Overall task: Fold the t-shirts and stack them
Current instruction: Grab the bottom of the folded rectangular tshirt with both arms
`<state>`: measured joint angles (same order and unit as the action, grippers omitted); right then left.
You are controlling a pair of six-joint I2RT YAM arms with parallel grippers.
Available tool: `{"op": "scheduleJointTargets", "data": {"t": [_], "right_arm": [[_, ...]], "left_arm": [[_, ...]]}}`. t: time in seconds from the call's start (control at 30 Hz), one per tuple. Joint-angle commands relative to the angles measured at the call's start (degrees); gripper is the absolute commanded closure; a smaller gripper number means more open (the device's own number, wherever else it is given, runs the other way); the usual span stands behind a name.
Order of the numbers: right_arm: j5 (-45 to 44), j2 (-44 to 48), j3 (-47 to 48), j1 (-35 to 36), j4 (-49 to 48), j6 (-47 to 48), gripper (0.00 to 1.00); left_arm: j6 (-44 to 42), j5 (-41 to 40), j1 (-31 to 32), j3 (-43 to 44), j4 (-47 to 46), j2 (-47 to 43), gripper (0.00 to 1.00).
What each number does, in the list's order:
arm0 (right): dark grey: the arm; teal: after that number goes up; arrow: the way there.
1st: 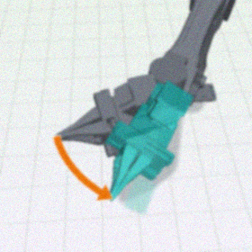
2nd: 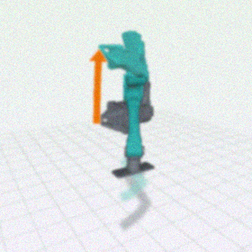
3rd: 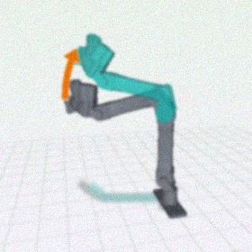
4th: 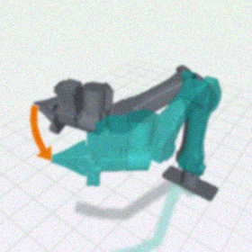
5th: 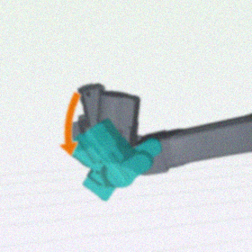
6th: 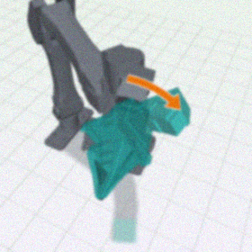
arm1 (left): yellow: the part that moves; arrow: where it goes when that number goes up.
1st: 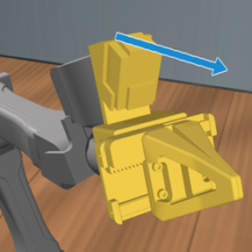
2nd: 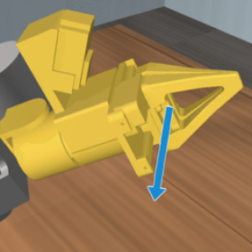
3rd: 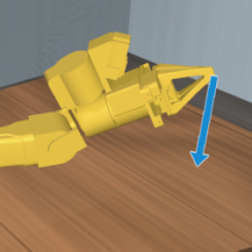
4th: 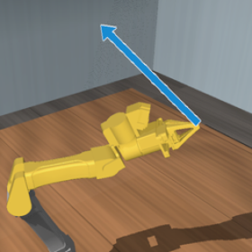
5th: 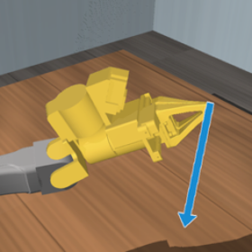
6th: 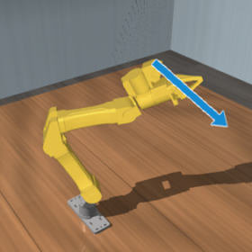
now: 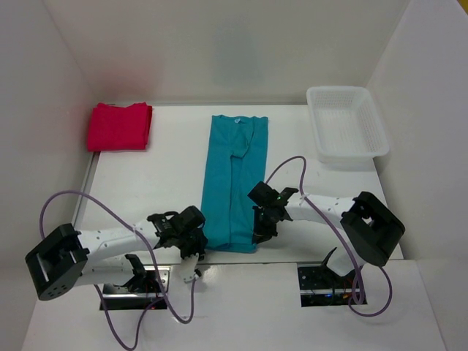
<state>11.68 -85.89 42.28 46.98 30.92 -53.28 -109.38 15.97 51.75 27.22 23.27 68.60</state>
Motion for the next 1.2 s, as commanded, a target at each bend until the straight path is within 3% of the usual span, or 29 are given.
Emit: {"op": "scheduleJointTargets", "data": {"t": [0.0, 0.07, 0.23, 0.3, 0.33, 0.37, 0.47, 0.67, 0.77, 1.03, 1.17], "right_arm": [[-0.2, 1.8, -0.6, -0.2, 1.0, -0.4, 0.85], [-0.2, 1.8, -0.6, -0.2, 1.5, -0.4, 1.00], [1.1, 2.5, -1.8, -0.2, 2.7, 0.7, 1.00], [2.8, 3.0, -1.8, -0.2, 2.7, 1.9, 0.62], [3.3, 3.7, -1.8, -0.2, 2.7, 1.9, 0.50], [3.9, 3.7, -2.3, -0.2, 2.7, 2.6, 0.43], [6.0, 7.0, -2.3, -0.2, 2.7, 2.6, 0.41], [7.6, 10.3, -2.8, -0.2, 2.6, 2.6, 0.41], [8.8, 7.1, -2.8, -0.2, 1.9, 2.6, 0.49], [10.6, 1.5, -3.3, -0.2, 1.9, 4.2, 0.57], [10.6, 1.5, -3.3, -0.2, 1.9, 4.2, 0.80]], "left_arm": [[-0.4, 3.4, 0.6, -1.5, 4.9, -3.6, 0.89], [-0.4, 3.9, 0.6, -2.7, 4.9, -6.2, 0.96], [-0.4, 5.1, 1.2, -4.5, 4.3, -10.3, 0.94], [-0.4, 5.1, 1.2, -5.0, 3.7, -11.1, 0.84], [-0.4, 5.1, 1.2, -5.0, 3.7, -11.7, 0.82], [-0.4, 5.6, 1.2, -5.0, 3.7, -11.7, 0.82], [0.2, 6.2, 1.2, -5.0, 3.7, -12.3, 0.80], [-0.3, 6.7, 1.8, -5.5, 2.0, -12.9, 0.83], [-0.3, 6.7, 2.4, -5.5, 1.4, -12.4, 0.83], [1.9, 6.7, 2.4, -5.0, 1.4, -13.0, 0.85], [3.2, 6.7, 2.4, -5.0, 1.4, -13.6, 0.86]]}}
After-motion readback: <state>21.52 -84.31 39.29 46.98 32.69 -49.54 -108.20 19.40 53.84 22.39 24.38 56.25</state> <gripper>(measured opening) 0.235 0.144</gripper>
